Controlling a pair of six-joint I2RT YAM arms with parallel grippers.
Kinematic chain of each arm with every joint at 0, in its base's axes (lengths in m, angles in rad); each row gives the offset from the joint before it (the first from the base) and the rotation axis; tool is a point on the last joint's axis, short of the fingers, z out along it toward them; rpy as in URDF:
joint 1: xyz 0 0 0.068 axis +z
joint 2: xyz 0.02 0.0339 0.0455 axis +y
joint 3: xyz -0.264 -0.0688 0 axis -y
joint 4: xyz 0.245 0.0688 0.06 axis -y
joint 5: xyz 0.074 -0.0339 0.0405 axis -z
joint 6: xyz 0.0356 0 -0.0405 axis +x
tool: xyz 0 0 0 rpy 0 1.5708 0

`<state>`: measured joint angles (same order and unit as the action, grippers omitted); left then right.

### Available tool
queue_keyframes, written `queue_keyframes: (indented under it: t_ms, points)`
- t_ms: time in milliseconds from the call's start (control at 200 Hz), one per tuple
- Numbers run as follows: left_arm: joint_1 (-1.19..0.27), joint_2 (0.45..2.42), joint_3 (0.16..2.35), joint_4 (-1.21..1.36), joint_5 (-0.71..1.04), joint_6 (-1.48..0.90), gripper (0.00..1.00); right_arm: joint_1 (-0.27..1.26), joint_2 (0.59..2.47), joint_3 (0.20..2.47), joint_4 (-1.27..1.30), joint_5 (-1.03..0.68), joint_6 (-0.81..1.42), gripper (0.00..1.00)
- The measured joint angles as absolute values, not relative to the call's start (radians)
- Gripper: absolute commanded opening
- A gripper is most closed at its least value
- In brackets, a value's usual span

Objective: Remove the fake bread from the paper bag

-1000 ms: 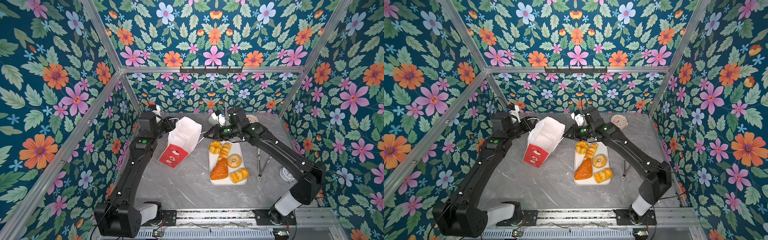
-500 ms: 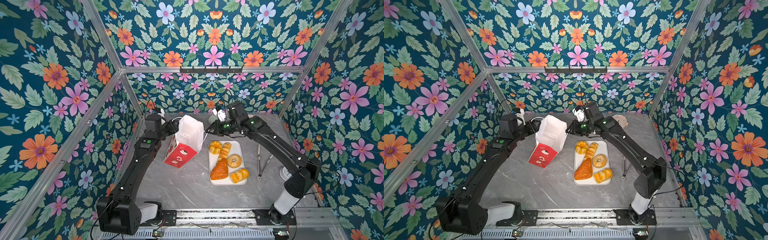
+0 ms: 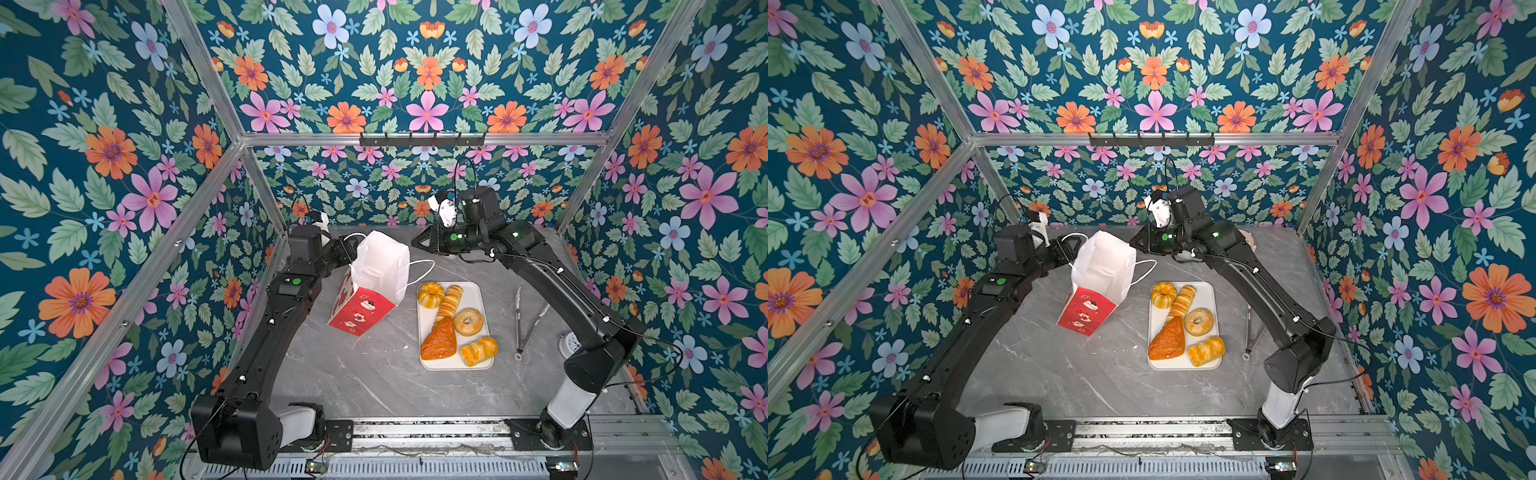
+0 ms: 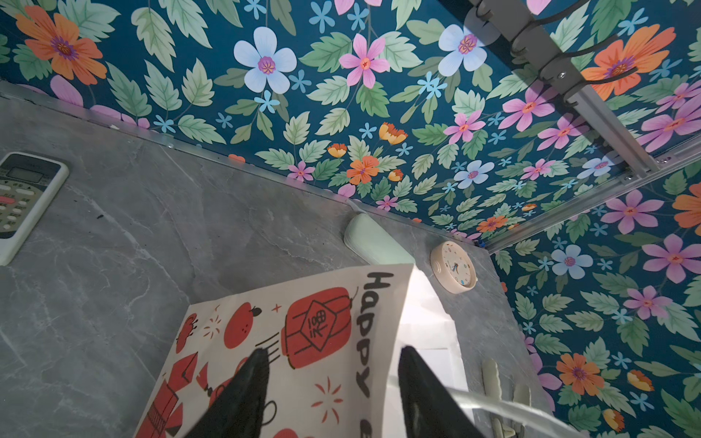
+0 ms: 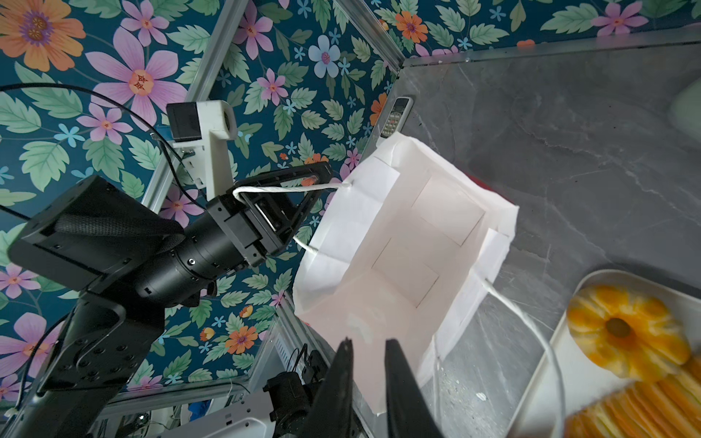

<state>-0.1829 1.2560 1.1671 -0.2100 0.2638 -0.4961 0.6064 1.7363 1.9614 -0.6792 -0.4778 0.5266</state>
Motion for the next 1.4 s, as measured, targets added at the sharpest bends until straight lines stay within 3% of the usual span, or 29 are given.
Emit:
queue_keyframes:
  t_ms: [210, 490, 1195, 1270, 1400]
  points:
    - [-0.183, 1.253, 1.167, -0.213, 0.258, -0.493, 0.58, 0.604, 1.616, 1.729, -0.67, -0.451, 0.526, 0.39]
    - [-0.182, 1.257, 1.178, -0.218, 0.256, -0.491, 0.58, 0.605, 1.488, 1.544, -0.58, -0.434, 0.581, 0.42]
    - [-0.182, 1.25, 1.18, -0.219, 0.253, -0.491, 0.58, 0.605, 1.475, 1.476, -0.546, -0.431, 0.626, 0.43]
    - [-0.182, 1.247, 1.18, -0.22, 0.253, -0.491, 0.58, 0.605, 1.491, 1.478, -0.538, -0.436, 0.628, 0.39]
    - [-0.182, 1.245, 1.179, -0.22, 0.253, -0.491, 0.58, 0.605, 1.525, 1.495, -0.529, -0.444, 0.635, 0.1]
